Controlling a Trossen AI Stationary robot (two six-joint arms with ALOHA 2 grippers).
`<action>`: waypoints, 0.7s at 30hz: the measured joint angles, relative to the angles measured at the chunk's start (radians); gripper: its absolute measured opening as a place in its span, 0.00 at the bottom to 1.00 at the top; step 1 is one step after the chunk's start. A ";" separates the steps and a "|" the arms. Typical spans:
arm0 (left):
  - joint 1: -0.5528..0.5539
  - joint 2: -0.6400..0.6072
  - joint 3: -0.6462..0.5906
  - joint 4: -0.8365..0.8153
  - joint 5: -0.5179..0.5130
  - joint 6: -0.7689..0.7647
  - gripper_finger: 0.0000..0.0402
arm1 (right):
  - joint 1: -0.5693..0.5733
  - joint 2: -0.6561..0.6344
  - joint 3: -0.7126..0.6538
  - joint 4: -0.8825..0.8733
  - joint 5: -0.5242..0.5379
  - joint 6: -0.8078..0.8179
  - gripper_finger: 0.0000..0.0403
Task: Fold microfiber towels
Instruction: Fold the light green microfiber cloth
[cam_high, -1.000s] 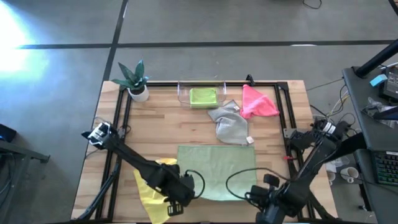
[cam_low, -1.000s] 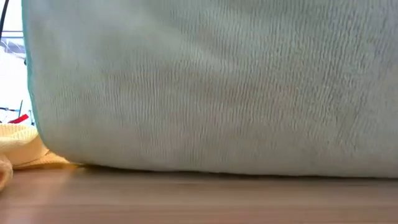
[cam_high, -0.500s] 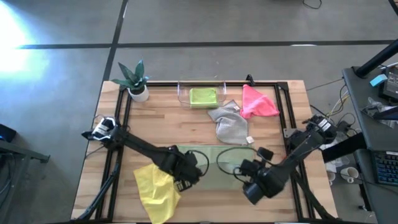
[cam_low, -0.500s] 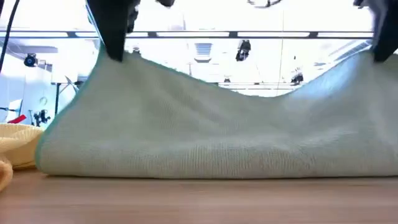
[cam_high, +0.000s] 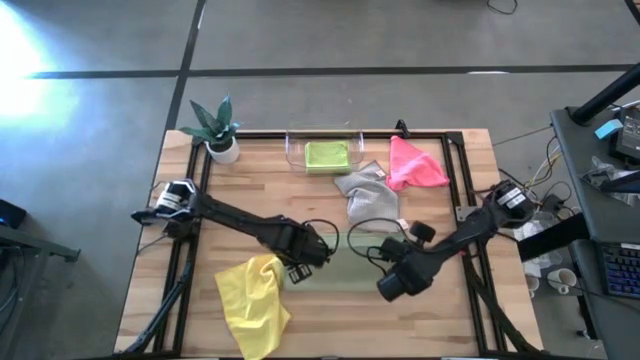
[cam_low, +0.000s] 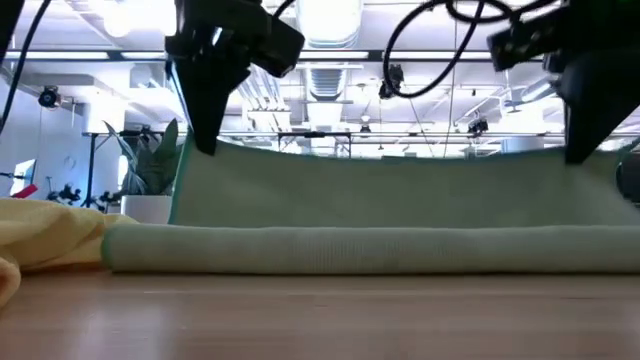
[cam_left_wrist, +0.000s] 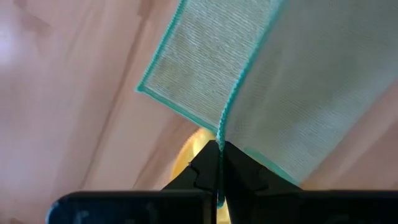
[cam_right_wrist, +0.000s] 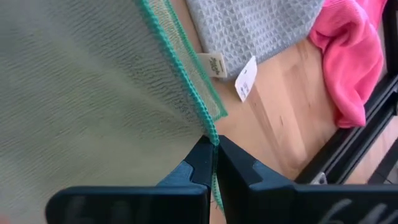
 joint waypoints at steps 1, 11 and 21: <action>0.006 0.000 0.000 0.001 0.000 0.003 0.00 | -0.007 0.000 -0.009 0.014 0.000 -0.010 0.02; 0.045 0.000 0.000 0.001 -0.030 0.016 0.00 | -0.042 0.000 -0.026 0.034 -0.002 -0.053 0.02; 0.051 0.000 0.000 0.002 -0.031 0.059 0.04 | -0.051 -0.001 -0.026 0.035 -0.001 -0.065 0.16</action>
